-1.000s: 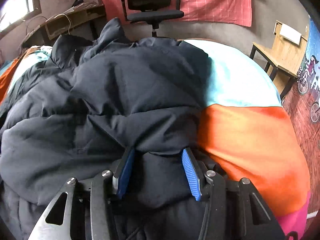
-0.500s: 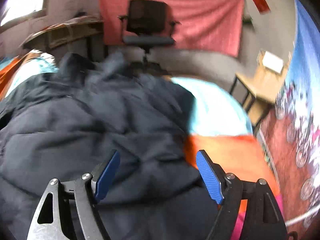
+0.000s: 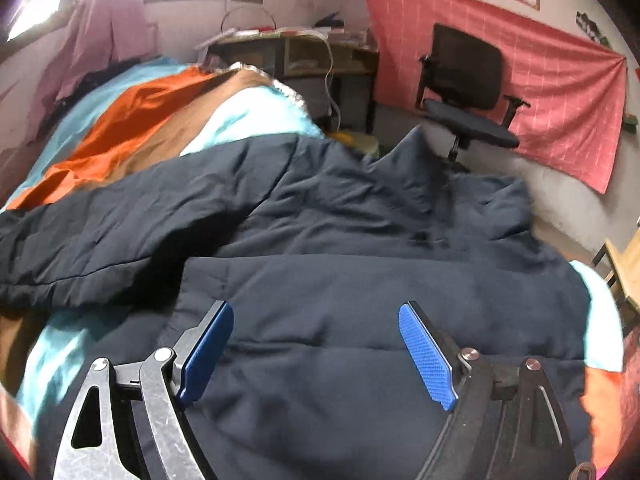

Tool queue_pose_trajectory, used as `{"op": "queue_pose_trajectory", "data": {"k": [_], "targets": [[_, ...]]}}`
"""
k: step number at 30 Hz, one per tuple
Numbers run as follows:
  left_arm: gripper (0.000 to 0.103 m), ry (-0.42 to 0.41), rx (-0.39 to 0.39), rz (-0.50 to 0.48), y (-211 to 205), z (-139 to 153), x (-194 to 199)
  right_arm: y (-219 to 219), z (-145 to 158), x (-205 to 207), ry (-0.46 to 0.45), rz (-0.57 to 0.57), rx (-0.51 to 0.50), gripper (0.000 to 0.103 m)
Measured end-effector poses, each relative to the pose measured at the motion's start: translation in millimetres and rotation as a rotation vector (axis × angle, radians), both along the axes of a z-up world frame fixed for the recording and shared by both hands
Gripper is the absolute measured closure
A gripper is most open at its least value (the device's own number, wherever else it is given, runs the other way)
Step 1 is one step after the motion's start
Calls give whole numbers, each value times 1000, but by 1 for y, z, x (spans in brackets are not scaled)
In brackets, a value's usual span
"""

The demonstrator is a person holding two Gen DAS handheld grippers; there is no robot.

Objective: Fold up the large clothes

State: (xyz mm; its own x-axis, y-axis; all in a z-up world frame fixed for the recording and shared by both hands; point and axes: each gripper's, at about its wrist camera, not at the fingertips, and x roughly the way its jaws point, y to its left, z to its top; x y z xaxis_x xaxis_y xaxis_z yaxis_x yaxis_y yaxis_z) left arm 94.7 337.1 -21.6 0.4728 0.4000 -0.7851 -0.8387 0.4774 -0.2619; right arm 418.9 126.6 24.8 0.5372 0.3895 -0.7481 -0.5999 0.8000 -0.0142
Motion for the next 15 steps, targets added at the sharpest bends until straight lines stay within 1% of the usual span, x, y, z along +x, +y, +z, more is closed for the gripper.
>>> {"op": "queue_pose_trajectory", "data": {"k": [3, 6, 9, 11, 12, 13, 14, 15], "targets": [[1, -5, 8, 10, -1, -1, -4, 16, -16, 4, -4, 2, -50, 19], [1, -12, 20, 41, -2, -1, -4, 25, -31, -3, -33, 2, -93, 19], [3, -55, 17, 91, 3, -2, -8, 25, -40, -5, -52, 7, -99, 14], [3, -102, 8, 123, 5, 0, -9, 24, -45, -7, -68, 10, -101, 13], [4, -109, 3, 128, 5, 0, -9, 23, -48, -7, -74, 11, -103, 13], [15, -100, -1, 128, 6, 1, -6, 24, -50, -8, -81, 12, -107, 13], [41, -93, -3, 113, 7, 2, -2, 25, -51, -8, -87, 11, -112, 13], [53, -75, 1, 94, 8, 2, 4, 26, -52, -10, -97, 10, -118, 13]]}}
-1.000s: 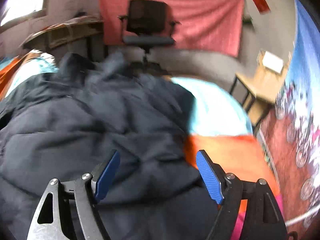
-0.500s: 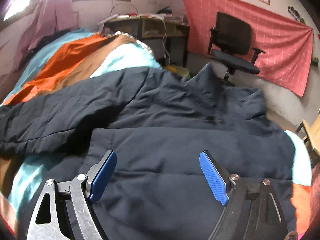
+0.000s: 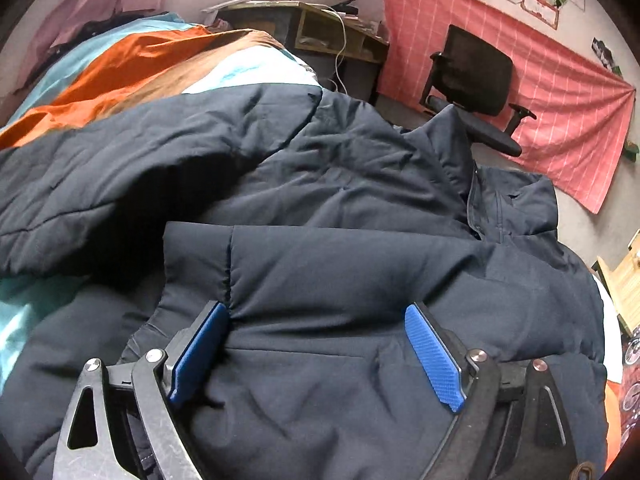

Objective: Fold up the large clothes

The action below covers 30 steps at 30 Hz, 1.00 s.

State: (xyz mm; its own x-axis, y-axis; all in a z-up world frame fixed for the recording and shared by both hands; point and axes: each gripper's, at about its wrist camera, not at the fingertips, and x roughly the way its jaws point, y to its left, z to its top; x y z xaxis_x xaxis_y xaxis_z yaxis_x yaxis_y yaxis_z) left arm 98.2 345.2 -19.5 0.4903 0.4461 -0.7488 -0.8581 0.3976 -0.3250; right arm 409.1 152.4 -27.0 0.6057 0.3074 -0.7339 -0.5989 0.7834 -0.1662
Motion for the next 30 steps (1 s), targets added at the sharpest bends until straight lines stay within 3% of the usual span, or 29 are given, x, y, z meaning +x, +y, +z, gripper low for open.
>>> {"op": "queue_pose_trajectory", "data": {"k": [1, 5, 8, 12, 17, 22, 25, 30], "targets": [[65, 43, 14, -21, -1, 2, 7, 0, -1, -1, -8, 0, -5, 12], [91, 42, 97, -54, -8, 14, 19, -5, 4, -1, 4, 8, 32, 12], [98, 8, 171, -80, -15, 30, 24, -22, 19, 0, 34, 14, 135, 12], [99, -50, 257, -138, -24, 60, 38, -47, 39, 3, 67, -8, 202, 12], [100, -151, 397, -288, -63, 115, 69, -83, 57, 10, 80, -52, 219, 12], [100, -182, 593, -603, -144, 169, 137, -131, 84, 8, 42, -102, 244, 12], [100, -226, 640, -736, -190, 183, 162, -166, 108, 0, 0, -126, 264, 12], [100, -304, 632, -934, -262, 188, 197, -220, 143, -15, -87, -176, 270, 12]]}}
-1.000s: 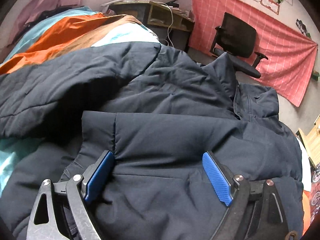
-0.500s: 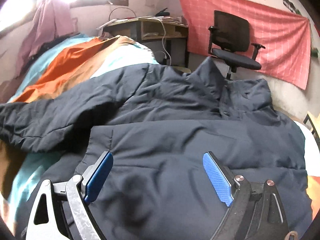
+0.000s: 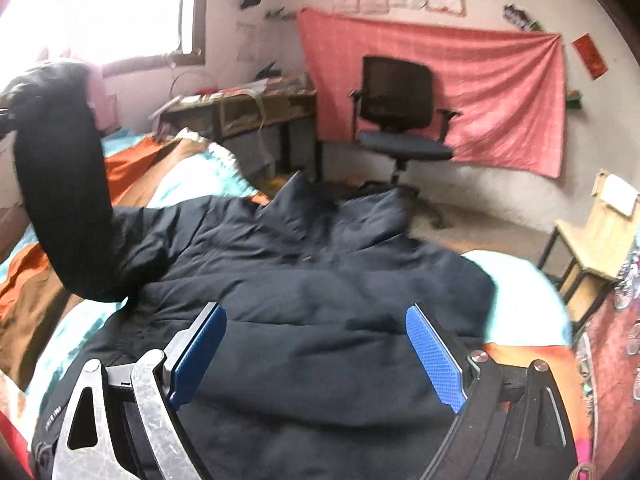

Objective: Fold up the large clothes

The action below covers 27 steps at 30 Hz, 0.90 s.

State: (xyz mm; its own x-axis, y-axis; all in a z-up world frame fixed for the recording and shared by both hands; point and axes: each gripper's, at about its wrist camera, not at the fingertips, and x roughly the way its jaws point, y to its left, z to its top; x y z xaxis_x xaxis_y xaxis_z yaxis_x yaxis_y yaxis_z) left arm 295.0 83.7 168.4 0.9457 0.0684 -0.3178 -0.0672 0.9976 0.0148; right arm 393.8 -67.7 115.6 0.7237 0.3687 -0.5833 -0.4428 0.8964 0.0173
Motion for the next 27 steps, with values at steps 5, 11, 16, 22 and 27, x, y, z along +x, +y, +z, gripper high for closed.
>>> {"op": "queue_pose_trajectory", "data": {"k": [5, 11, 16, 22, 27], "targets": [[100, 35, -21, -172, -57, -10, 29, -46, 15, 0, -24, -88, -7, 12], [100, 252, -22, -322, -125, -60, 72, -105, 4, 15, 95, -231, 52, 12], [100, 406, -59, -378, -149, -112, 97, -134, -14, 23, 197, -281, 110, 12], [83, 509, -104, -433, -156, -143, 86, -146, -31, 30, 283, -282, 197, 12], [35, 483, -125, -474, -149, -141, 68, -149, -42, 36, 367, -146, 432, 12]]}}
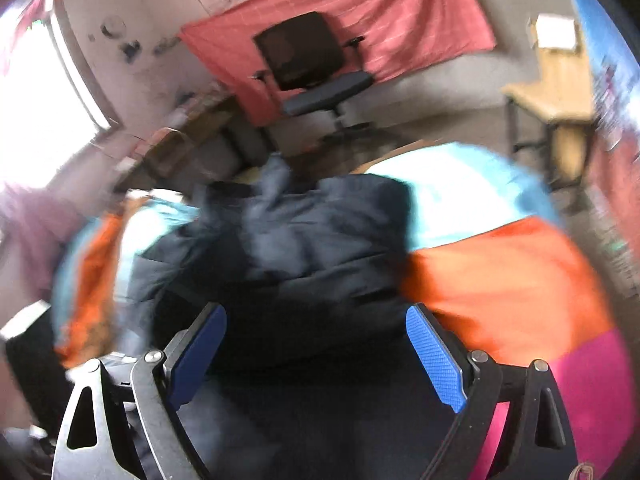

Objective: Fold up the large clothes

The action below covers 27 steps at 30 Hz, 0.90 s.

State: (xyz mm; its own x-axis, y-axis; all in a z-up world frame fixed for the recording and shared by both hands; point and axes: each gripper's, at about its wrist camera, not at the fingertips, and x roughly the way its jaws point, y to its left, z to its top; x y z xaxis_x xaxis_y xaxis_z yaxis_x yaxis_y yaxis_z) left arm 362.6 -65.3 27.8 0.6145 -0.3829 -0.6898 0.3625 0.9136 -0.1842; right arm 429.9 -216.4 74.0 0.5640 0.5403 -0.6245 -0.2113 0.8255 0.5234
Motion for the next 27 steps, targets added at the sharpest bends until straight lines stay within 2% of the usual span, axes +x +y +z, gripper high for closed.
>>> {"op": "queue_pose_trajectory", "data": {"k": [1, 3, 6, 8, 12, 15, 17, 19, 22, 27], "targets": [[30, -10, -1, -2, 3, -3, -7, 1, -3, 2, 17, 18, 40, 12], [29, -16, 11, -5, 5, -8, -15, 3, -12, 5, 54, 26, 70, 12], [29, 7, -10, 25, 16, -11, -24, 7, -28, 9, 119, 6, 31, 12], [29, 22, -24, 61, 28, -12, -29, 7, -39, 10, 171, 11, 46, 12], [29, 40, -29, 203, 65, -7, -42, 18, -56, 5, 228, 46, 74, 12], [29, 27, -22, 317, 98, -2, -57, 32, -58, 5, 235, 72, 82, 35], [29, 14, -13, 381, 121, 1, -64, 43, -57, 9, 233, 92, 55, 73], [29, 13, 9, 448, 144, 3, -68, 51, -53, 10, 216, 98, 6, 91], [29, 13, 23, 533, 175, 5, -72, 55, -33, 6, 139, 109, -49, 98], [29, 19, 58, 641, 215, 5, -66, 49, 16, 5, -25, 58, -149, 98]]}}
